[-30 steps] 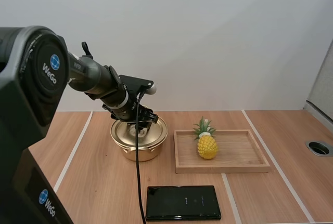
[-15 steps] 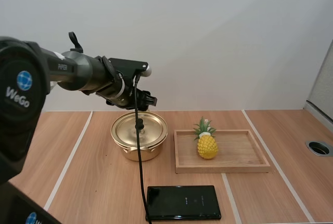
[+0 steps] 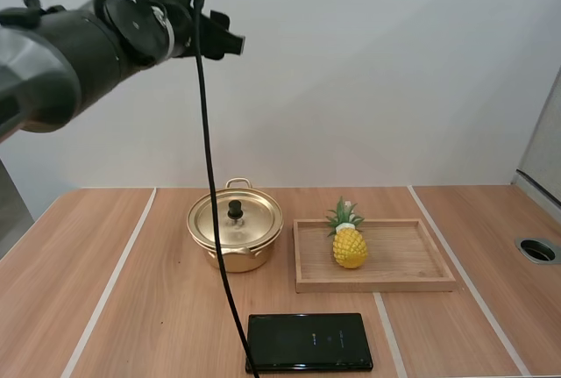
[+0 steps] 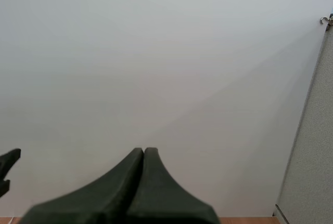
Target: Open the pot, put the grape inside, and close it
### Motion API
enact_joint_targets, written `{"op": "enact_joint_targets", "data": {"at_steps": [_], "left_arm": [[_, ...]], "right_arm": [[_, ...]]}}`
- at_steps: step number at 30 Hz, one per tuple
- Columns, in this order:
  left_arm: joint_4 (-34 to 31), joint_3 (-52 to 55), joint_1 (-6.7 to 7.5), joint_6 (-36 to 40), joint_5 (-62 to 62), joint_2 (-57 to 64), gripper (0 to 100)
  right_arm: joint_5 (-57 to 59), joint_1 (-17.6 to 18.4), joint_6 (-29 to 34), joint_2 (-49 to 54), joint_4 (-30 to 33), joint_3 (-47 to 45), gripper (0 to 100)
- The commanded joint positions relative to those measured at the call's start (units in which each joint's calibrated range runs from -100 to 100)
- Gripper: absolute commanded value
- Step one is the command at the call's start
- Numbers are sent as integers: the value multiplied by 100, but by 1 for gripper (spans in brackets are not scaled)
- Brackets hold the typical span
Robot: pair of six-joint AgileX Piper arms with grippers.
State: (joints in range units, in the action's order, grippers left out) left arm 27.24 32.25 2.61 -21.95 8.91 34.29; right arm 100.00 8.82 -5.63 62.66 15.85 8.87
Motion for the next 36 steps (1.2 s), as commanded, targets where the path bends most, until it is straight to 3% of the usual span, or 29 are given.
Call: {"op": "enact_joint_targets", "data": {"at_steps": [1,2,4,5,13,20,27,36], "left_arm": [[82,-278,3,-55,-188,365,85],[82,-326,3,-55,-206,445,67],[82,-396,3,-55,-223,630,14],[82,-396,3,-55,-322,713,0],[94,-396,3,-55,-666,1578,0],[139,-396,3,260,-785,2605,0],[165,-396,3,627,-891,3510,0],[175,-396,3,984,-697,4579,0]], "right_arm": [[0,-24,-37,56,37,-6,0],[0,-24,-37,56,37,-6,0],[0,-24,-37,56,37,-6,0],[0,-24,-37,56,37,-6,0],[-14,-24,-158,56,37,-6,0],[-965,-15,-288,56,6,-6,0],[-1136,-15,-288,71,-405,-6,0],[-1967,-15,-293,940,-618,-710,0]]}}
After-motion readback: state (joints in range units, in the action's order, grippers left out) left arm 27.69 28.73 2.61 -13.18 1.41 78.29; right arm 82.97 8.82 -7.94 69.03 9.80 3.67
